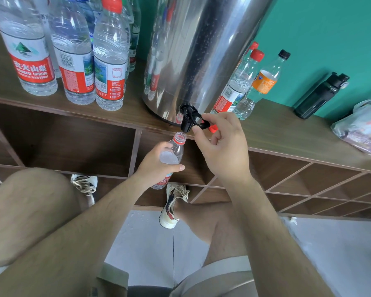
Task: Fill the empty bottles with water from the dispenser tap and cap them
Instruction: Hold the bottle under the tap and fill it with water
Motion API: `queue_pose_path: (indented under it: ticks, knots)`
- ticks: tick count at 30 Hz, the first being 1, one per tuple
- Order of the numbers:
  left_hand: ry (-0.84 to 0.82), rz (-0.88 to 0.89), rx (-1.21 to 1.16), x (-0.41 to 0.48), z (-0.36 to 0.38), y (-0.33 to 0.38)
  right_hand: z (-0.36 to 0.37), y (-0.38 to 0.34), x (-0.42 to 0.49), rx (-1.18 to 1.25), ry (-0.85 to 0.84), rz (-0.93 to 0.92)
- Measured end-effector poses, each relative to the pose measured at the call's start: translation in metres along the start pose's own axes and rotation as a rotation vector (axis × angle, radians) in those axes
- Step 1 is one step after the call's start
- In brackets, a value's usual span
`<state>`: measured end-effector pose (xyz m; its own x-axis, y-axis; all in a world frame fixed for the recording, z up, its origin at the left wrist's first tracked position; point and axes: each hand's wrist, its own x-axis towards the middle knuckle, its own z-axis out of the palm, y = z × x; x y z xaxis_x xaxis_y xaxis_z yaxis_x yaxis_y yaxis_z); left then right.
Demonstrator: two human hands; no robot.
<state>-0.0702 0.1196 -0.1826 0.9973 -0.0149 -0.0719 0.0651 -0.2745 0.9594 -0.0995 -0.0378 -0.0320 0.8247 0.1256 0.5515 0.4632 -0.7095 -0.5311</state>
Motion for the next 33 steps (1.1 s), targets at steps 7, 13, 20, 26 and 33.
queue_pose_path:
  ticks: [7, 13, 20, 26, 33]
  knots:
    - [0.0, -0.001, 0.013, 0.0007, 0.0006, 0.0002, -0.0002, -0.0003, 0.0006, 0.0, 0.007, -0.005]
    - [-0.001, -0.01, 0.015, 0.0005, 0.001, 0.0016, -0.0003, -0.0001, 0.0009, -0.012, 0.009, -0.011]
    - [-0.002, -0.018, 0.018, 0.0005, 0.0009, 0.0006, -0.0017, -0.001, 0.0015, -0.026, 0.007, -0.022]
    - [-0.007, -0.021, 0.015, 0.0006, 0.0005, 0.0014, -0.0008, -0.0001, 0.0014, -0.031, 0.002, -0.018]
    - [-0.007, -0.014, 0.008, -0.0013, -0.0003, 0.0032, -0.0012, 0.0001, 0.0013, -0.03, 0.005, -0.021]
